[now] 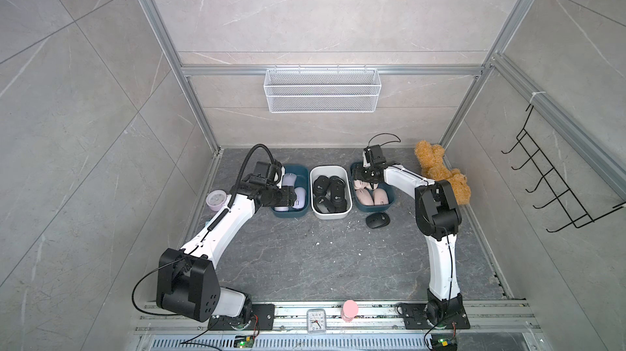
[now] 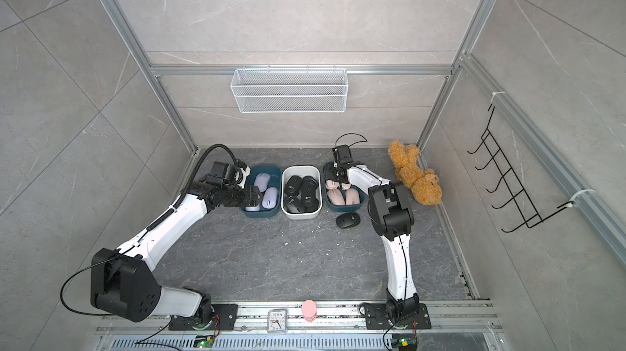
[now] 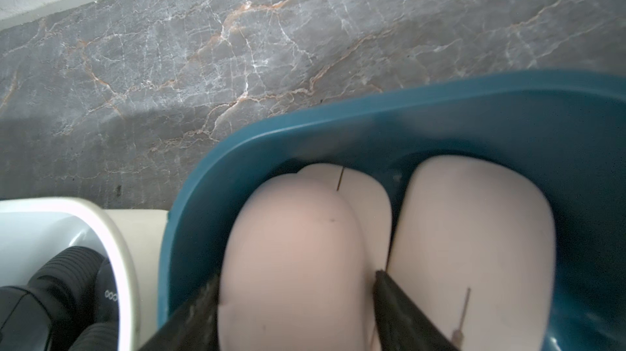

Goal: Place the mice by color into the storage box
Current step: Place the mouse in the storage box.

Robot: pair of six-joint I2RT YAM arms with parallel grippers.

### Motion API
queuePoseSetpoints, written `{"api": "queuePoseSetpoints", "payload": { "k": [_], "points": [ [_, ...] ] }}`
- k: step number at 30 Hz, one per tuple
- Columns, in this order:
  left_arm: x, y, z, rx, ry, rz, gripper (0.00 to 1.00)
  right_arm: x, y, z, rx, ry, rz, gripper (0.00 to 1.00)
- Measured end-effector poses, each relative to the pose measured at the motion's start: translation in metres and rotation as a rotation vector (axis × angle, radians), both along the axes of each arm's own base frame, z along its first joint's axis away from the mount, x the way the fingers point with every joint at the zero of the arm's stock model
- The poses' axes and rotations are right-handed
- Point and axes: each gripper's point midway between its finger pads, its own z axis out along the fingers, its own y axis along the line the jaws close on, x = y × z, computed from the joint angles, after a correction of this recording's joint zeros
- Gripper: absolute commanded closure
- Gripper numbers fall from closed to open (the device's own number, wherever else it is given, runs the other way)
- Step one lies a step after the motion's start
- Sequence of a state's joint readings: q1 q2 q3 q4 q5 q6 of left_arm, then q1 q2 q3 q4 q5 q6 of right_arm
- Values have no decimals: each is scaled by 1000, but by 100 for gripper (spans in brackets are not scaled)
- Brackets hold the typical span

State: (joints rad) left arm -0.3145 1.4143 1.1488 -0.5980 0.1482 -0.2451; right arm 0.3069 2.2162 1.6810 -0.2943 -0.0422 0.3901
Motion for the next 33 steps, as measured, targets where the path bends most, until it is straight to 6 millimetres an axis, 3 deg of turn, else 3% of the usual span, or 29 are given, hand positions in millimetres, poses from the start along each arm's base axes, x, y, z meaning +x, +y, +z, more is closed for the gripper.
{"api": "queuePoseSetpoints", "payload": {
  "k": [10, 18, 21, 24, 28, 33],
  "points": [
    [1, 2, 0, 11, -3, 8, 29, -13, -4, 6, 0, 6, -3, 23],
    [-1, 3, 10, 7, -31, 11, 29, -36, -12, 58, 22, -63, -3, 23],
    [-2, 7, 18, 14, -58, 21, 29, -56, -18, 79, 31, -92, -3, 23],
    [-3, 8, 24, 20, -78, 27, 29, -87, -28, 86, 40, -102, -9, 23],
    [-3, 12, 29, 30, -97, 39, 29, -130, -40, 75, 57, -80, -23, 24],
    [-3, 14, 29, 41, -102, 48, 29, -170, -46, 49, 95, -37, -21, 24]
  ]
}}
